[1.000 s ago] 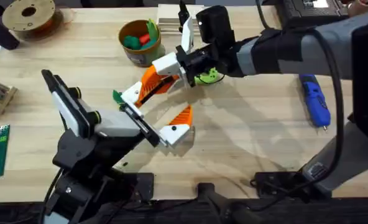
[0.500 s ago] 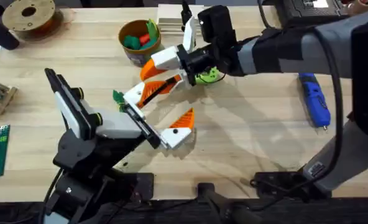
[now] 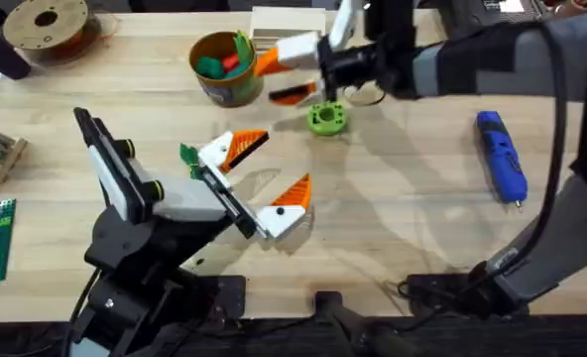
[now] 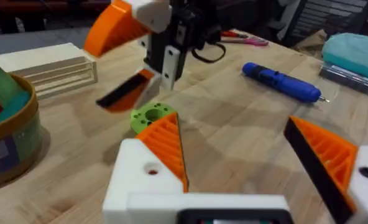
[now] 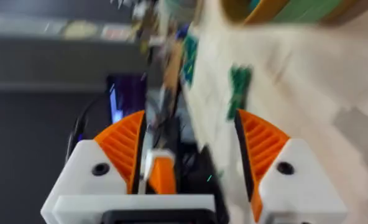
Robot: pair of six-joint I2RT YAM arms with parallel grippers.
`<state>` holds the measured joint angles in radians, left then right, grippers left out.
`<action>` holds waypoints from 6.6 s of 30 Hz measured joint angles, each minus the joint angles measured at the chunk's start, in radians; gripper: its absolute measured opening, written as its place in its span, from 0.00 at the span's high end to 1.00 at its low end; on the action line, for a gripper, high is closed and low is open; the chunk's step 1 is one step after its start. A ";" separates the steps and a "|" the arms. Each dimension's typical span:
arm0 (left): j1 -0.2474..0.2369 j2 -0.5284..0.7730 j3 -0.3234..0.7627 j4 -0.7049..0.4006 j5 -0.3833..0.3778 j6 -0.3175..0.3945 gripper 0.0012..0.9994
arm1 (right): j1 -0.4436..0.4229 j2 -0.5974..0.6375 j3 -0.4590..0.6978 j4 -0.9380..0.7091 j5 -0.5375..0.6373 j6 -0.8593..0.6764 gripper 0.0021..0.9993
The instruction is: Pick up the gripper from the table and insert it into the empty holder that is missing its gripper. Then pick up a screw, insert it into the mounting hole, and use the screwdriver to tighten it. Finally, clean up the table by picking up the vegetable and placing it into the bucket.
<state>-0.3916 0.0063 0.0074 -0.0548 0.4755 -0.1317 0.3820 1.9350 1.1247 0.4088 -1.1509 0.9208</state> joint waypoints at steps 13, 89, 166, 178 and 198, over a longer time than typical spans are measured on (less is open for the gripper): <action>0.000 0.000 0.000 0.000 0.000 0.000 0.01 | -0.060 -0.106 0.351 -0.940 0.680 -0.608 0.22; 0.000 0.000 0.000 0.000 0.000 0.000 0.01 | 0.218 0.082 0.472 -1.248 1.207 -0.925 0.99; 0.000 0.000 0.000 0.000 0.001 0.000 0.01 | 0.614 0.010 1.040 -1.688 1.048 -1.029 1.00; 0.000 0.000 0.000 0.000 0.000 0.000 0.01 | 0.614 0.047 1.040 -1.704 1.048 -1.029 1.00; 0.000 0.000 0.000 -0.001 0.000 -0.004 0.01 | 0.613 0.077 1.040 -1.688 1.020 -1.029 1.00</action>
<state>-0.3916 0.0063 0.0074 -0.0555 0.4759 -0.1360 0.9955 2.0117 2.1647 -1.2797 -0.1312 -0.1085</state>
